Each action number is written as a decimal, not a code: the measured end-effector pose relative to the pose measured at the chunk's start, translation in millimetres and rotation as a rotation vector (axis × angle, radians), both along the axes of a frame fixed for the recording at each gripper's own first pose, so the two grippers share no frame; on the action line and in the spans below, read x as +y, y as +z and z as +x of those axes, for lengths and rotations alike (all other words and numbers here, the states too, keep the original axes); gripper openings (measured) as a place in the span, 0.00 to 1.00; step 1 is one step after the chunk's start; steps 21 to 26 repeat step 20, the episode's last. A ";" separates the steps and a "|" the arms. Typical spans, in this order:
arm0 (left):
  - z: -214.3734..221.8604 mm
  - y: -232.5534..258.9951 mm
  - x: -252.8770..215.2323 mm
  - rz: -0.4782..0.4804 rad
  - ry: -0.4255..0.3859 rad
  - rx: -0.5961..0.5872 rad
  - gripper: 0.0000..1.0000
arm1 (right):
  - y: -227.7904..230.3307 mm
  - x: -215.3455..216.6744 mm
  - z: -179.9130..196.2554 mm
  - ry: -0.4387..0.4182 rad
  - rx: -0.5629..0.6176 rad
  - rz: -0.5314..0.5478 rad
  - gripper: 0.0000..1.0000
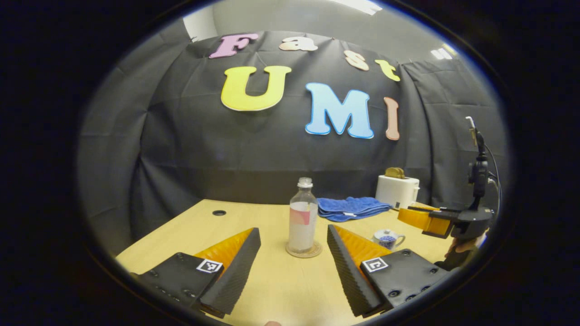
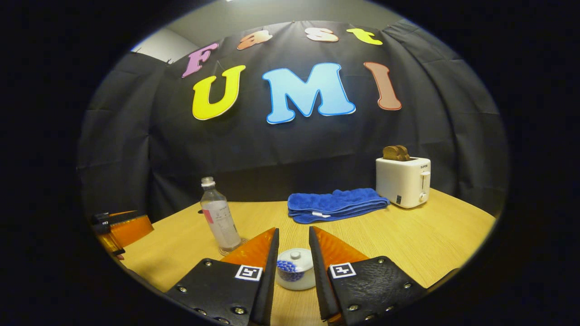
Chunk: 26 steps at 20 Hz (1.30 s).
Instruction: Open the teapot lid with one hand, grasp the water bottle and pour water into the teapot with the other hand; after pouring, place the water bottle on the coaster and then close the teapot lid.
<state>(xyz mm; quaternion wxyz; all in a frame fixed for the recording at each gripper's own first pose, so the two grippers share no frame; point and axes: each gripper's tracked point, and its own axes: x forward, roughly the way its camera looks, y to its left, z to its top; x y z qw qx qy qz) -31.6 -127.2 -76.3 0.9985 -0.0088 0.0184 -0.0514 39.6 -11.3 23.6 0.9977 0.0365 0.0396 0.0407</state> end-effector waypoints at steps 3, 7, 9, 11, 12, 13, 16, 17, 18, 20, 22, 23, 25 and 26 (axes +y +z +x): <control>-13.7 8.1 -13.4 0.003 -0.009 -0.024 0.99 | 13.8 -0.3 -17.2 -0.013 -0.034 -0.028 0.39; -30.8 19.9 -21.7 -0.009 0.002 -0.058 0.99 | 24.0 5.1 -38.3 -0.007 -0.062 -0.042 0.40; -39.0 24.1 -25.0 -0.014 0.003 -0.071 0.99 | 27.4 5.5 -46.0 -0.011 -0.074 -0.052 0.40; -44.0 26.2 -28.7 -0.008 0.007 -0.081 0.99 | 27.4 7.2 -52.3 -0.010 -0.078 -0.052 0.40; -46.8 27.0 -28.6 0.003 0.011 -0.085 0.99 | 27.8 8.0 -55.8 -0.009 -0.080 -0.050 0.40; -48.9 26.6 -30.1 0.012 0.014 -0.086 0.99 | 27.3 8.0 -57.7 -0.010 -0.079 -0.049 0.40; -51.5 25.2 -38.8 0.021 0.006 -0.088 0.99 | 27.7 7.7 -63.4 -0.012 -0.083 -0.046 0.40; -52.0 23.8 -41.3 0.025 0.003 -0.087 0.99 | 28.1 7.2 -64.9 -0.014 -0.084 -0.045 0.40; -51.1 23.0 -42.8 0.027 0.003 -0.087 0.99 | 27.2 7.1 -65.3 -0.014 -0.085 -0.043 0.40; -50.5 21.9 -46.8 0.027 0.003 -0.088 0.99 | 26.0 7.8 -65.8 -0.010 -0.082 -0.035 0.40; -50.5 21.9 -46.8 0.027 0.003 -0.088 0.99 | 26.0 7.8 -65.8 -0.010 -0.082 -0.035 0.40; -50.5 21.9 -46.8 0.027 0.003 -0.088 0.99 | 26.0 7.8 -65.8 -0.010 -0.082 -0.035 0.40; -50.5 21.9 -46.8 0.027 0.003 -0.088 0.99 | 26.0 7.8 -65.8 -0.010 -0.082 -0.035 0.40; -50.5 21.9 -46.8 0.027 0.003 -0.088 0.99 | 26.0 7.8 -65.8 -0.010 -0.082 -0.035 0.40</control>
